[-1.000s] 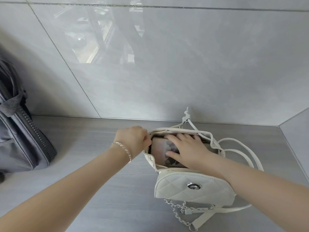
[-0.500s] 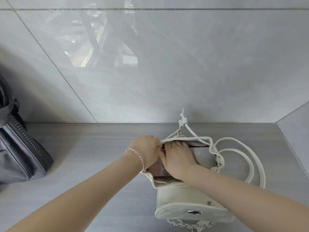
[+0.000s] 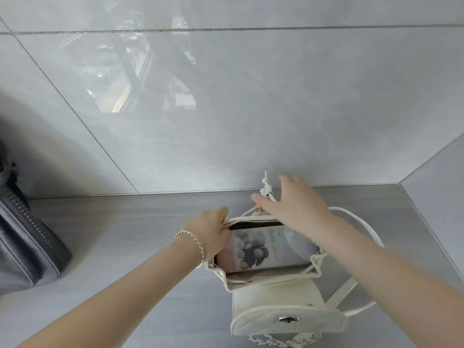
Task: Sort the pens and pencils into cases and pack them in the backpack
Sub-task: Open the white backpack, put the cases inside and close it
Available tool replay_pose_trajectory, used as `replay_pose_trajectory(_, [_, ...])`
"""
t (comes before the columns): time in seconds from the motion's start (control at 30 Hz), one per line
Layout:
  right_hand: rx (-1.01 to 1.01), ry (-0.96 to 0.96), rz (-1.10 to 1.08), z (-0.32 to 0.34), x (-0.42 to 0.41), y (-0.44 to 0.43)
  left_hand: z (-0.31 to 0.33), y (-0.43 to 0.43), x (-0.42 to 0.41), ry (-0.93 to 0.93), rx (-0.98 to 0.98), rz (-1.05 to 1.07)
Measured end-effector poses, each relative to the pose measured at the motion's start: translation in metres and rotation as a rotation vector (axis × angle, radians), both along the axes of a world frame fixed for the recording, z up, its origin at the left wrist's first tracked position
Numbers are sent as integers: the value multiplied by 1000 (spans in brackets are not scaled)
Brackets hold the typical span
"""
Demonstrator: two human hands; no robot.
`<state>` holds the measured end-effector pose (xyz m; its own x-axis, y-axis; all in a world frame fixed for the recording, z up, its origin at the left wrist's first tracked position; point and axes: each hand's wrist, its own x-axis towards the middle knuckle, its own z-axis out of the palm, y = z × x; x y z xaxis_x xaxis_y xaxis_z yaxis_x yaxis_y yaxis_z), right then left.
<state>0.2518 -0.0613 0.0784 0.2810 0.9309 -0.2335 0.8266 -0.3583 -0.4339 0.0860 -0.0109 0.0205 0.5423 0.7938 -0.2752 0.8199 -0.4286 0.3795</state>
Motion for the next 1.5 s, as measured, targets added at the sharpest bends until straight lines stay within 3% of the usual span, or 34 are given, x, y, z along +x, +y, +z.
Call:
replay_pose_trajectory(0.03, [-229,71,-26,0,6,8,1,-1,1,5,8,-11])
replay_pose_trajectory(0.1, [-332,110,39,-13,10,20,4,-4,2,20,25,-19])
replay_pose_trajectory(0.17, [-175,189,19,-28,3,24,5,-7,0,7,30,-17])
replay_pose_trajectory(0.27, [80,670,-153,-26,-11,18,9,-13,-6,-66,63,-15])
replay_pose_trajectory(0.33, [229,804,-173,-19,-16,10,16,-20,-8,-171,105,20])
replay_pose_trajectory(0.43, [439,983,-219,-8,-25,-1,22,-25,-19,-360,297,54])
replay_pose_trajectory(0.53, [489,1308,-251,-6,-31,-11,9,-22,-36,-373,523,-59])
replay_pose_trajectory(0.6, [464,1327,-236,-16,-39,-16,-11,-19,-48,-346,510,-84])
replay_pose_trajectory(0.67, [413,1296,-240,-31,-45,-21,-29,-21,-57,-229,343,-141])
replay_pose_trajectory(0.73, [379,1225,-250,-47,-45,-26,-35,-16,-66,-23,154,-344])
replay_pose_trajectory(0.8, [401,1145,-224,-58,-42,-31,-23,-3,-67,-28,18,-431])
replay_pose_trajectory(0.87, [443,1112,-165,-64,-40,-39,-8,12,-57,-193,158,-506])
replay_pose_trajectory(0.9, [454,1094,-132,-65,-39,-43,0,19,-47,-158,213,-561])
replay_pose_trajectory(1.03, [486,993,-27,-71,-42,-62,18,27,18,392,74,-848])
replay_pose_trajectory(1.17, [439,946,-116,-81,-46,-81,-1,14,59,582,120,-1074])
replay_pose_trajectory(1.3, [415,1109,-262,-85,-54,-94,-23,0,62,637,151,-1036])
replay_pose_trajectory(1.4, [386,1211,-242,-81,-59,-101,-28,-1,57,615,141,-1032])
replay_pose_trajectory(1.5, [352,1195,-174,-77,-62,-104,-39,3,56,594,119,-1002])
